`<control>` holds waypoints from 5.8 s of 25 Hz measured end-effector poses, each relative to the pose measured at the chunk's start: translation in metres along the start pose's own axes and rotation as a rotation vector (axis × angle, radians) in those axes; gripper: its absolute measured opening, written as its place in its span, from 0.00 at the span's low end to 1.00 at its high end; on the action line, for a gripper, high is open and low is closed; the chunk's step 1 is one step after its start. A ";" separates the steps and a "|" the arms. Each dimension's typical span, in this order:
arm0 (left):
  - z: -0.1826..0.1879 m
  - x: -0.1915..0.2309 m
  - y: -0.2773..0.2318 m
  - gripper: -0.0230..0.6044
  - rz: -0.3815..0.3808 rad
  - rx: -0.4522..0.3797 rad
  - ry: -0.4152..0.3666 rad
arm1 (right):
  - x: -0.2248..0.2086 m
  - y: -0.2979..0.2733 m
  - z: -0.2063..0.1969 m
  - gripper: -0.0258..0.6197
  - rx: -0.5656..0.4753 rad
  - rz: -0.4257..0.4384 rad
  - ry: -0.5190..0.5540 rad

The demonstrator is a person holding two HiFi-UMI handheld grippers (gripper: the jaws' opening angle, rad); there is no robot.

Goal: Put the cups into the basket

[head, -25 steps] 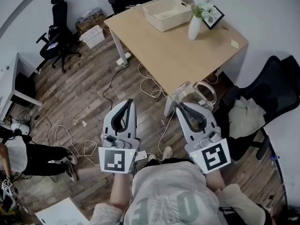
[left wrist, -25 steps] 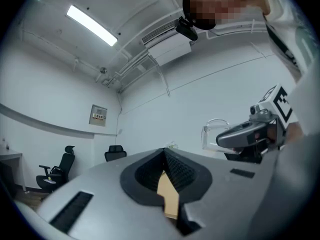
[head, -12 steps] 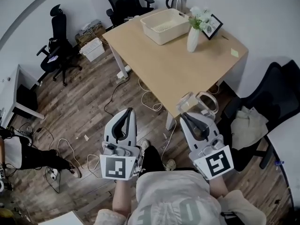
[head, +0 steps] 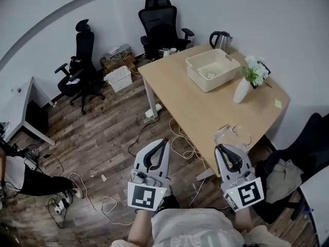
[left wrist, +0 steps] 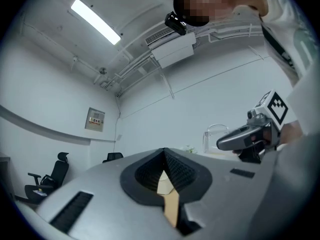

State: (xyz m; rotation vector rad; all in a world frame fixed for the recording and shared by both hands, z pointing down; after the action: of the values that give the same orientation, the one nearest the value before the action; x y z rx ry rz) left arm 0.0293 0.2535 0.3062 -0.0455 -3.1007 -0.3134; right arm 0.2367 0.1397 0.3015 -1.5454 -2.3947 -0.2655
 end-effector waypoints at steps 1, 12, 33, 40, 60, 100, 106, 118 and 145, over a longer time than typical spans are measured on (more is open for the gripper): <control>0.003 0.017 -0.002 0.05 -0.003 -0.005 0.000 | 0.003 -0.016 0.005 0.08 0.001 -0.003 -0.001; 0.005 0.143 -0.015 0.05 -0.050 -0.004 0.014 | 0.046 -0.134 0.038 0.08 -0.003 -0.058 0.026; -0.023 0.159 -0.140 0.05 -0.201 0.041 0.058 | -0.028 -0.186 0.002 0.08 0.036 -0.225 0.051; -0.031 0.164 -0.233 0.05 -0.230 0.024 0.051 | -0.099 -0.216 -0.014 0.08 0.022 -0.295 0.069; -0.069 0.206 -0.428 0.05 -0.388 0.057 0.040 | -0.237 -0.327 -0.044 0.08 0.182 -0.364 0.188; -0.196 0.259 -0.564 0.05 -0.511 0.264 0.055 | -0.366 -0.551 -0.373 0.08 1.346 0.759 0.687; -0.203 0.259 -0.565 0.05 -0.534 0.276 0.032 | -0.355 -0.555 -0.398 0.08 1.414 0.878 0.787; -0.198 0.258 -0.561 0.05 -0.521 0.269 0.036 | -0.346 -0.558 -0.409 0.37 1.406 0.725 0.781; -0.094 0.191 -0.469 0.05 -0.491 0.108 0.064 | -0.328 -0.380 -0.060 0.04 -0.089 -0.343 -0.230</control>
State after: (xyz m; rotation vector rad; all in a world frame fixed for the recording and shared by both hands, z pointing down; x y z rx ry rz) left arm -0.1745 -0.2200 0.3097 0.7182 -3.0136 -0.1480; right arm 0.0260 -0.3172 0.2491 -1.2495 -2.8640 -0.2792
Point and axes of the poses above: the fingertips, and each gripper's own axes: y backward along the fingers, x to its left, z out of its top, the point moved 9 cm from there along y, backward along the fingers, and after that the axes turned 9 degrees about y, right-handed, at the moved point
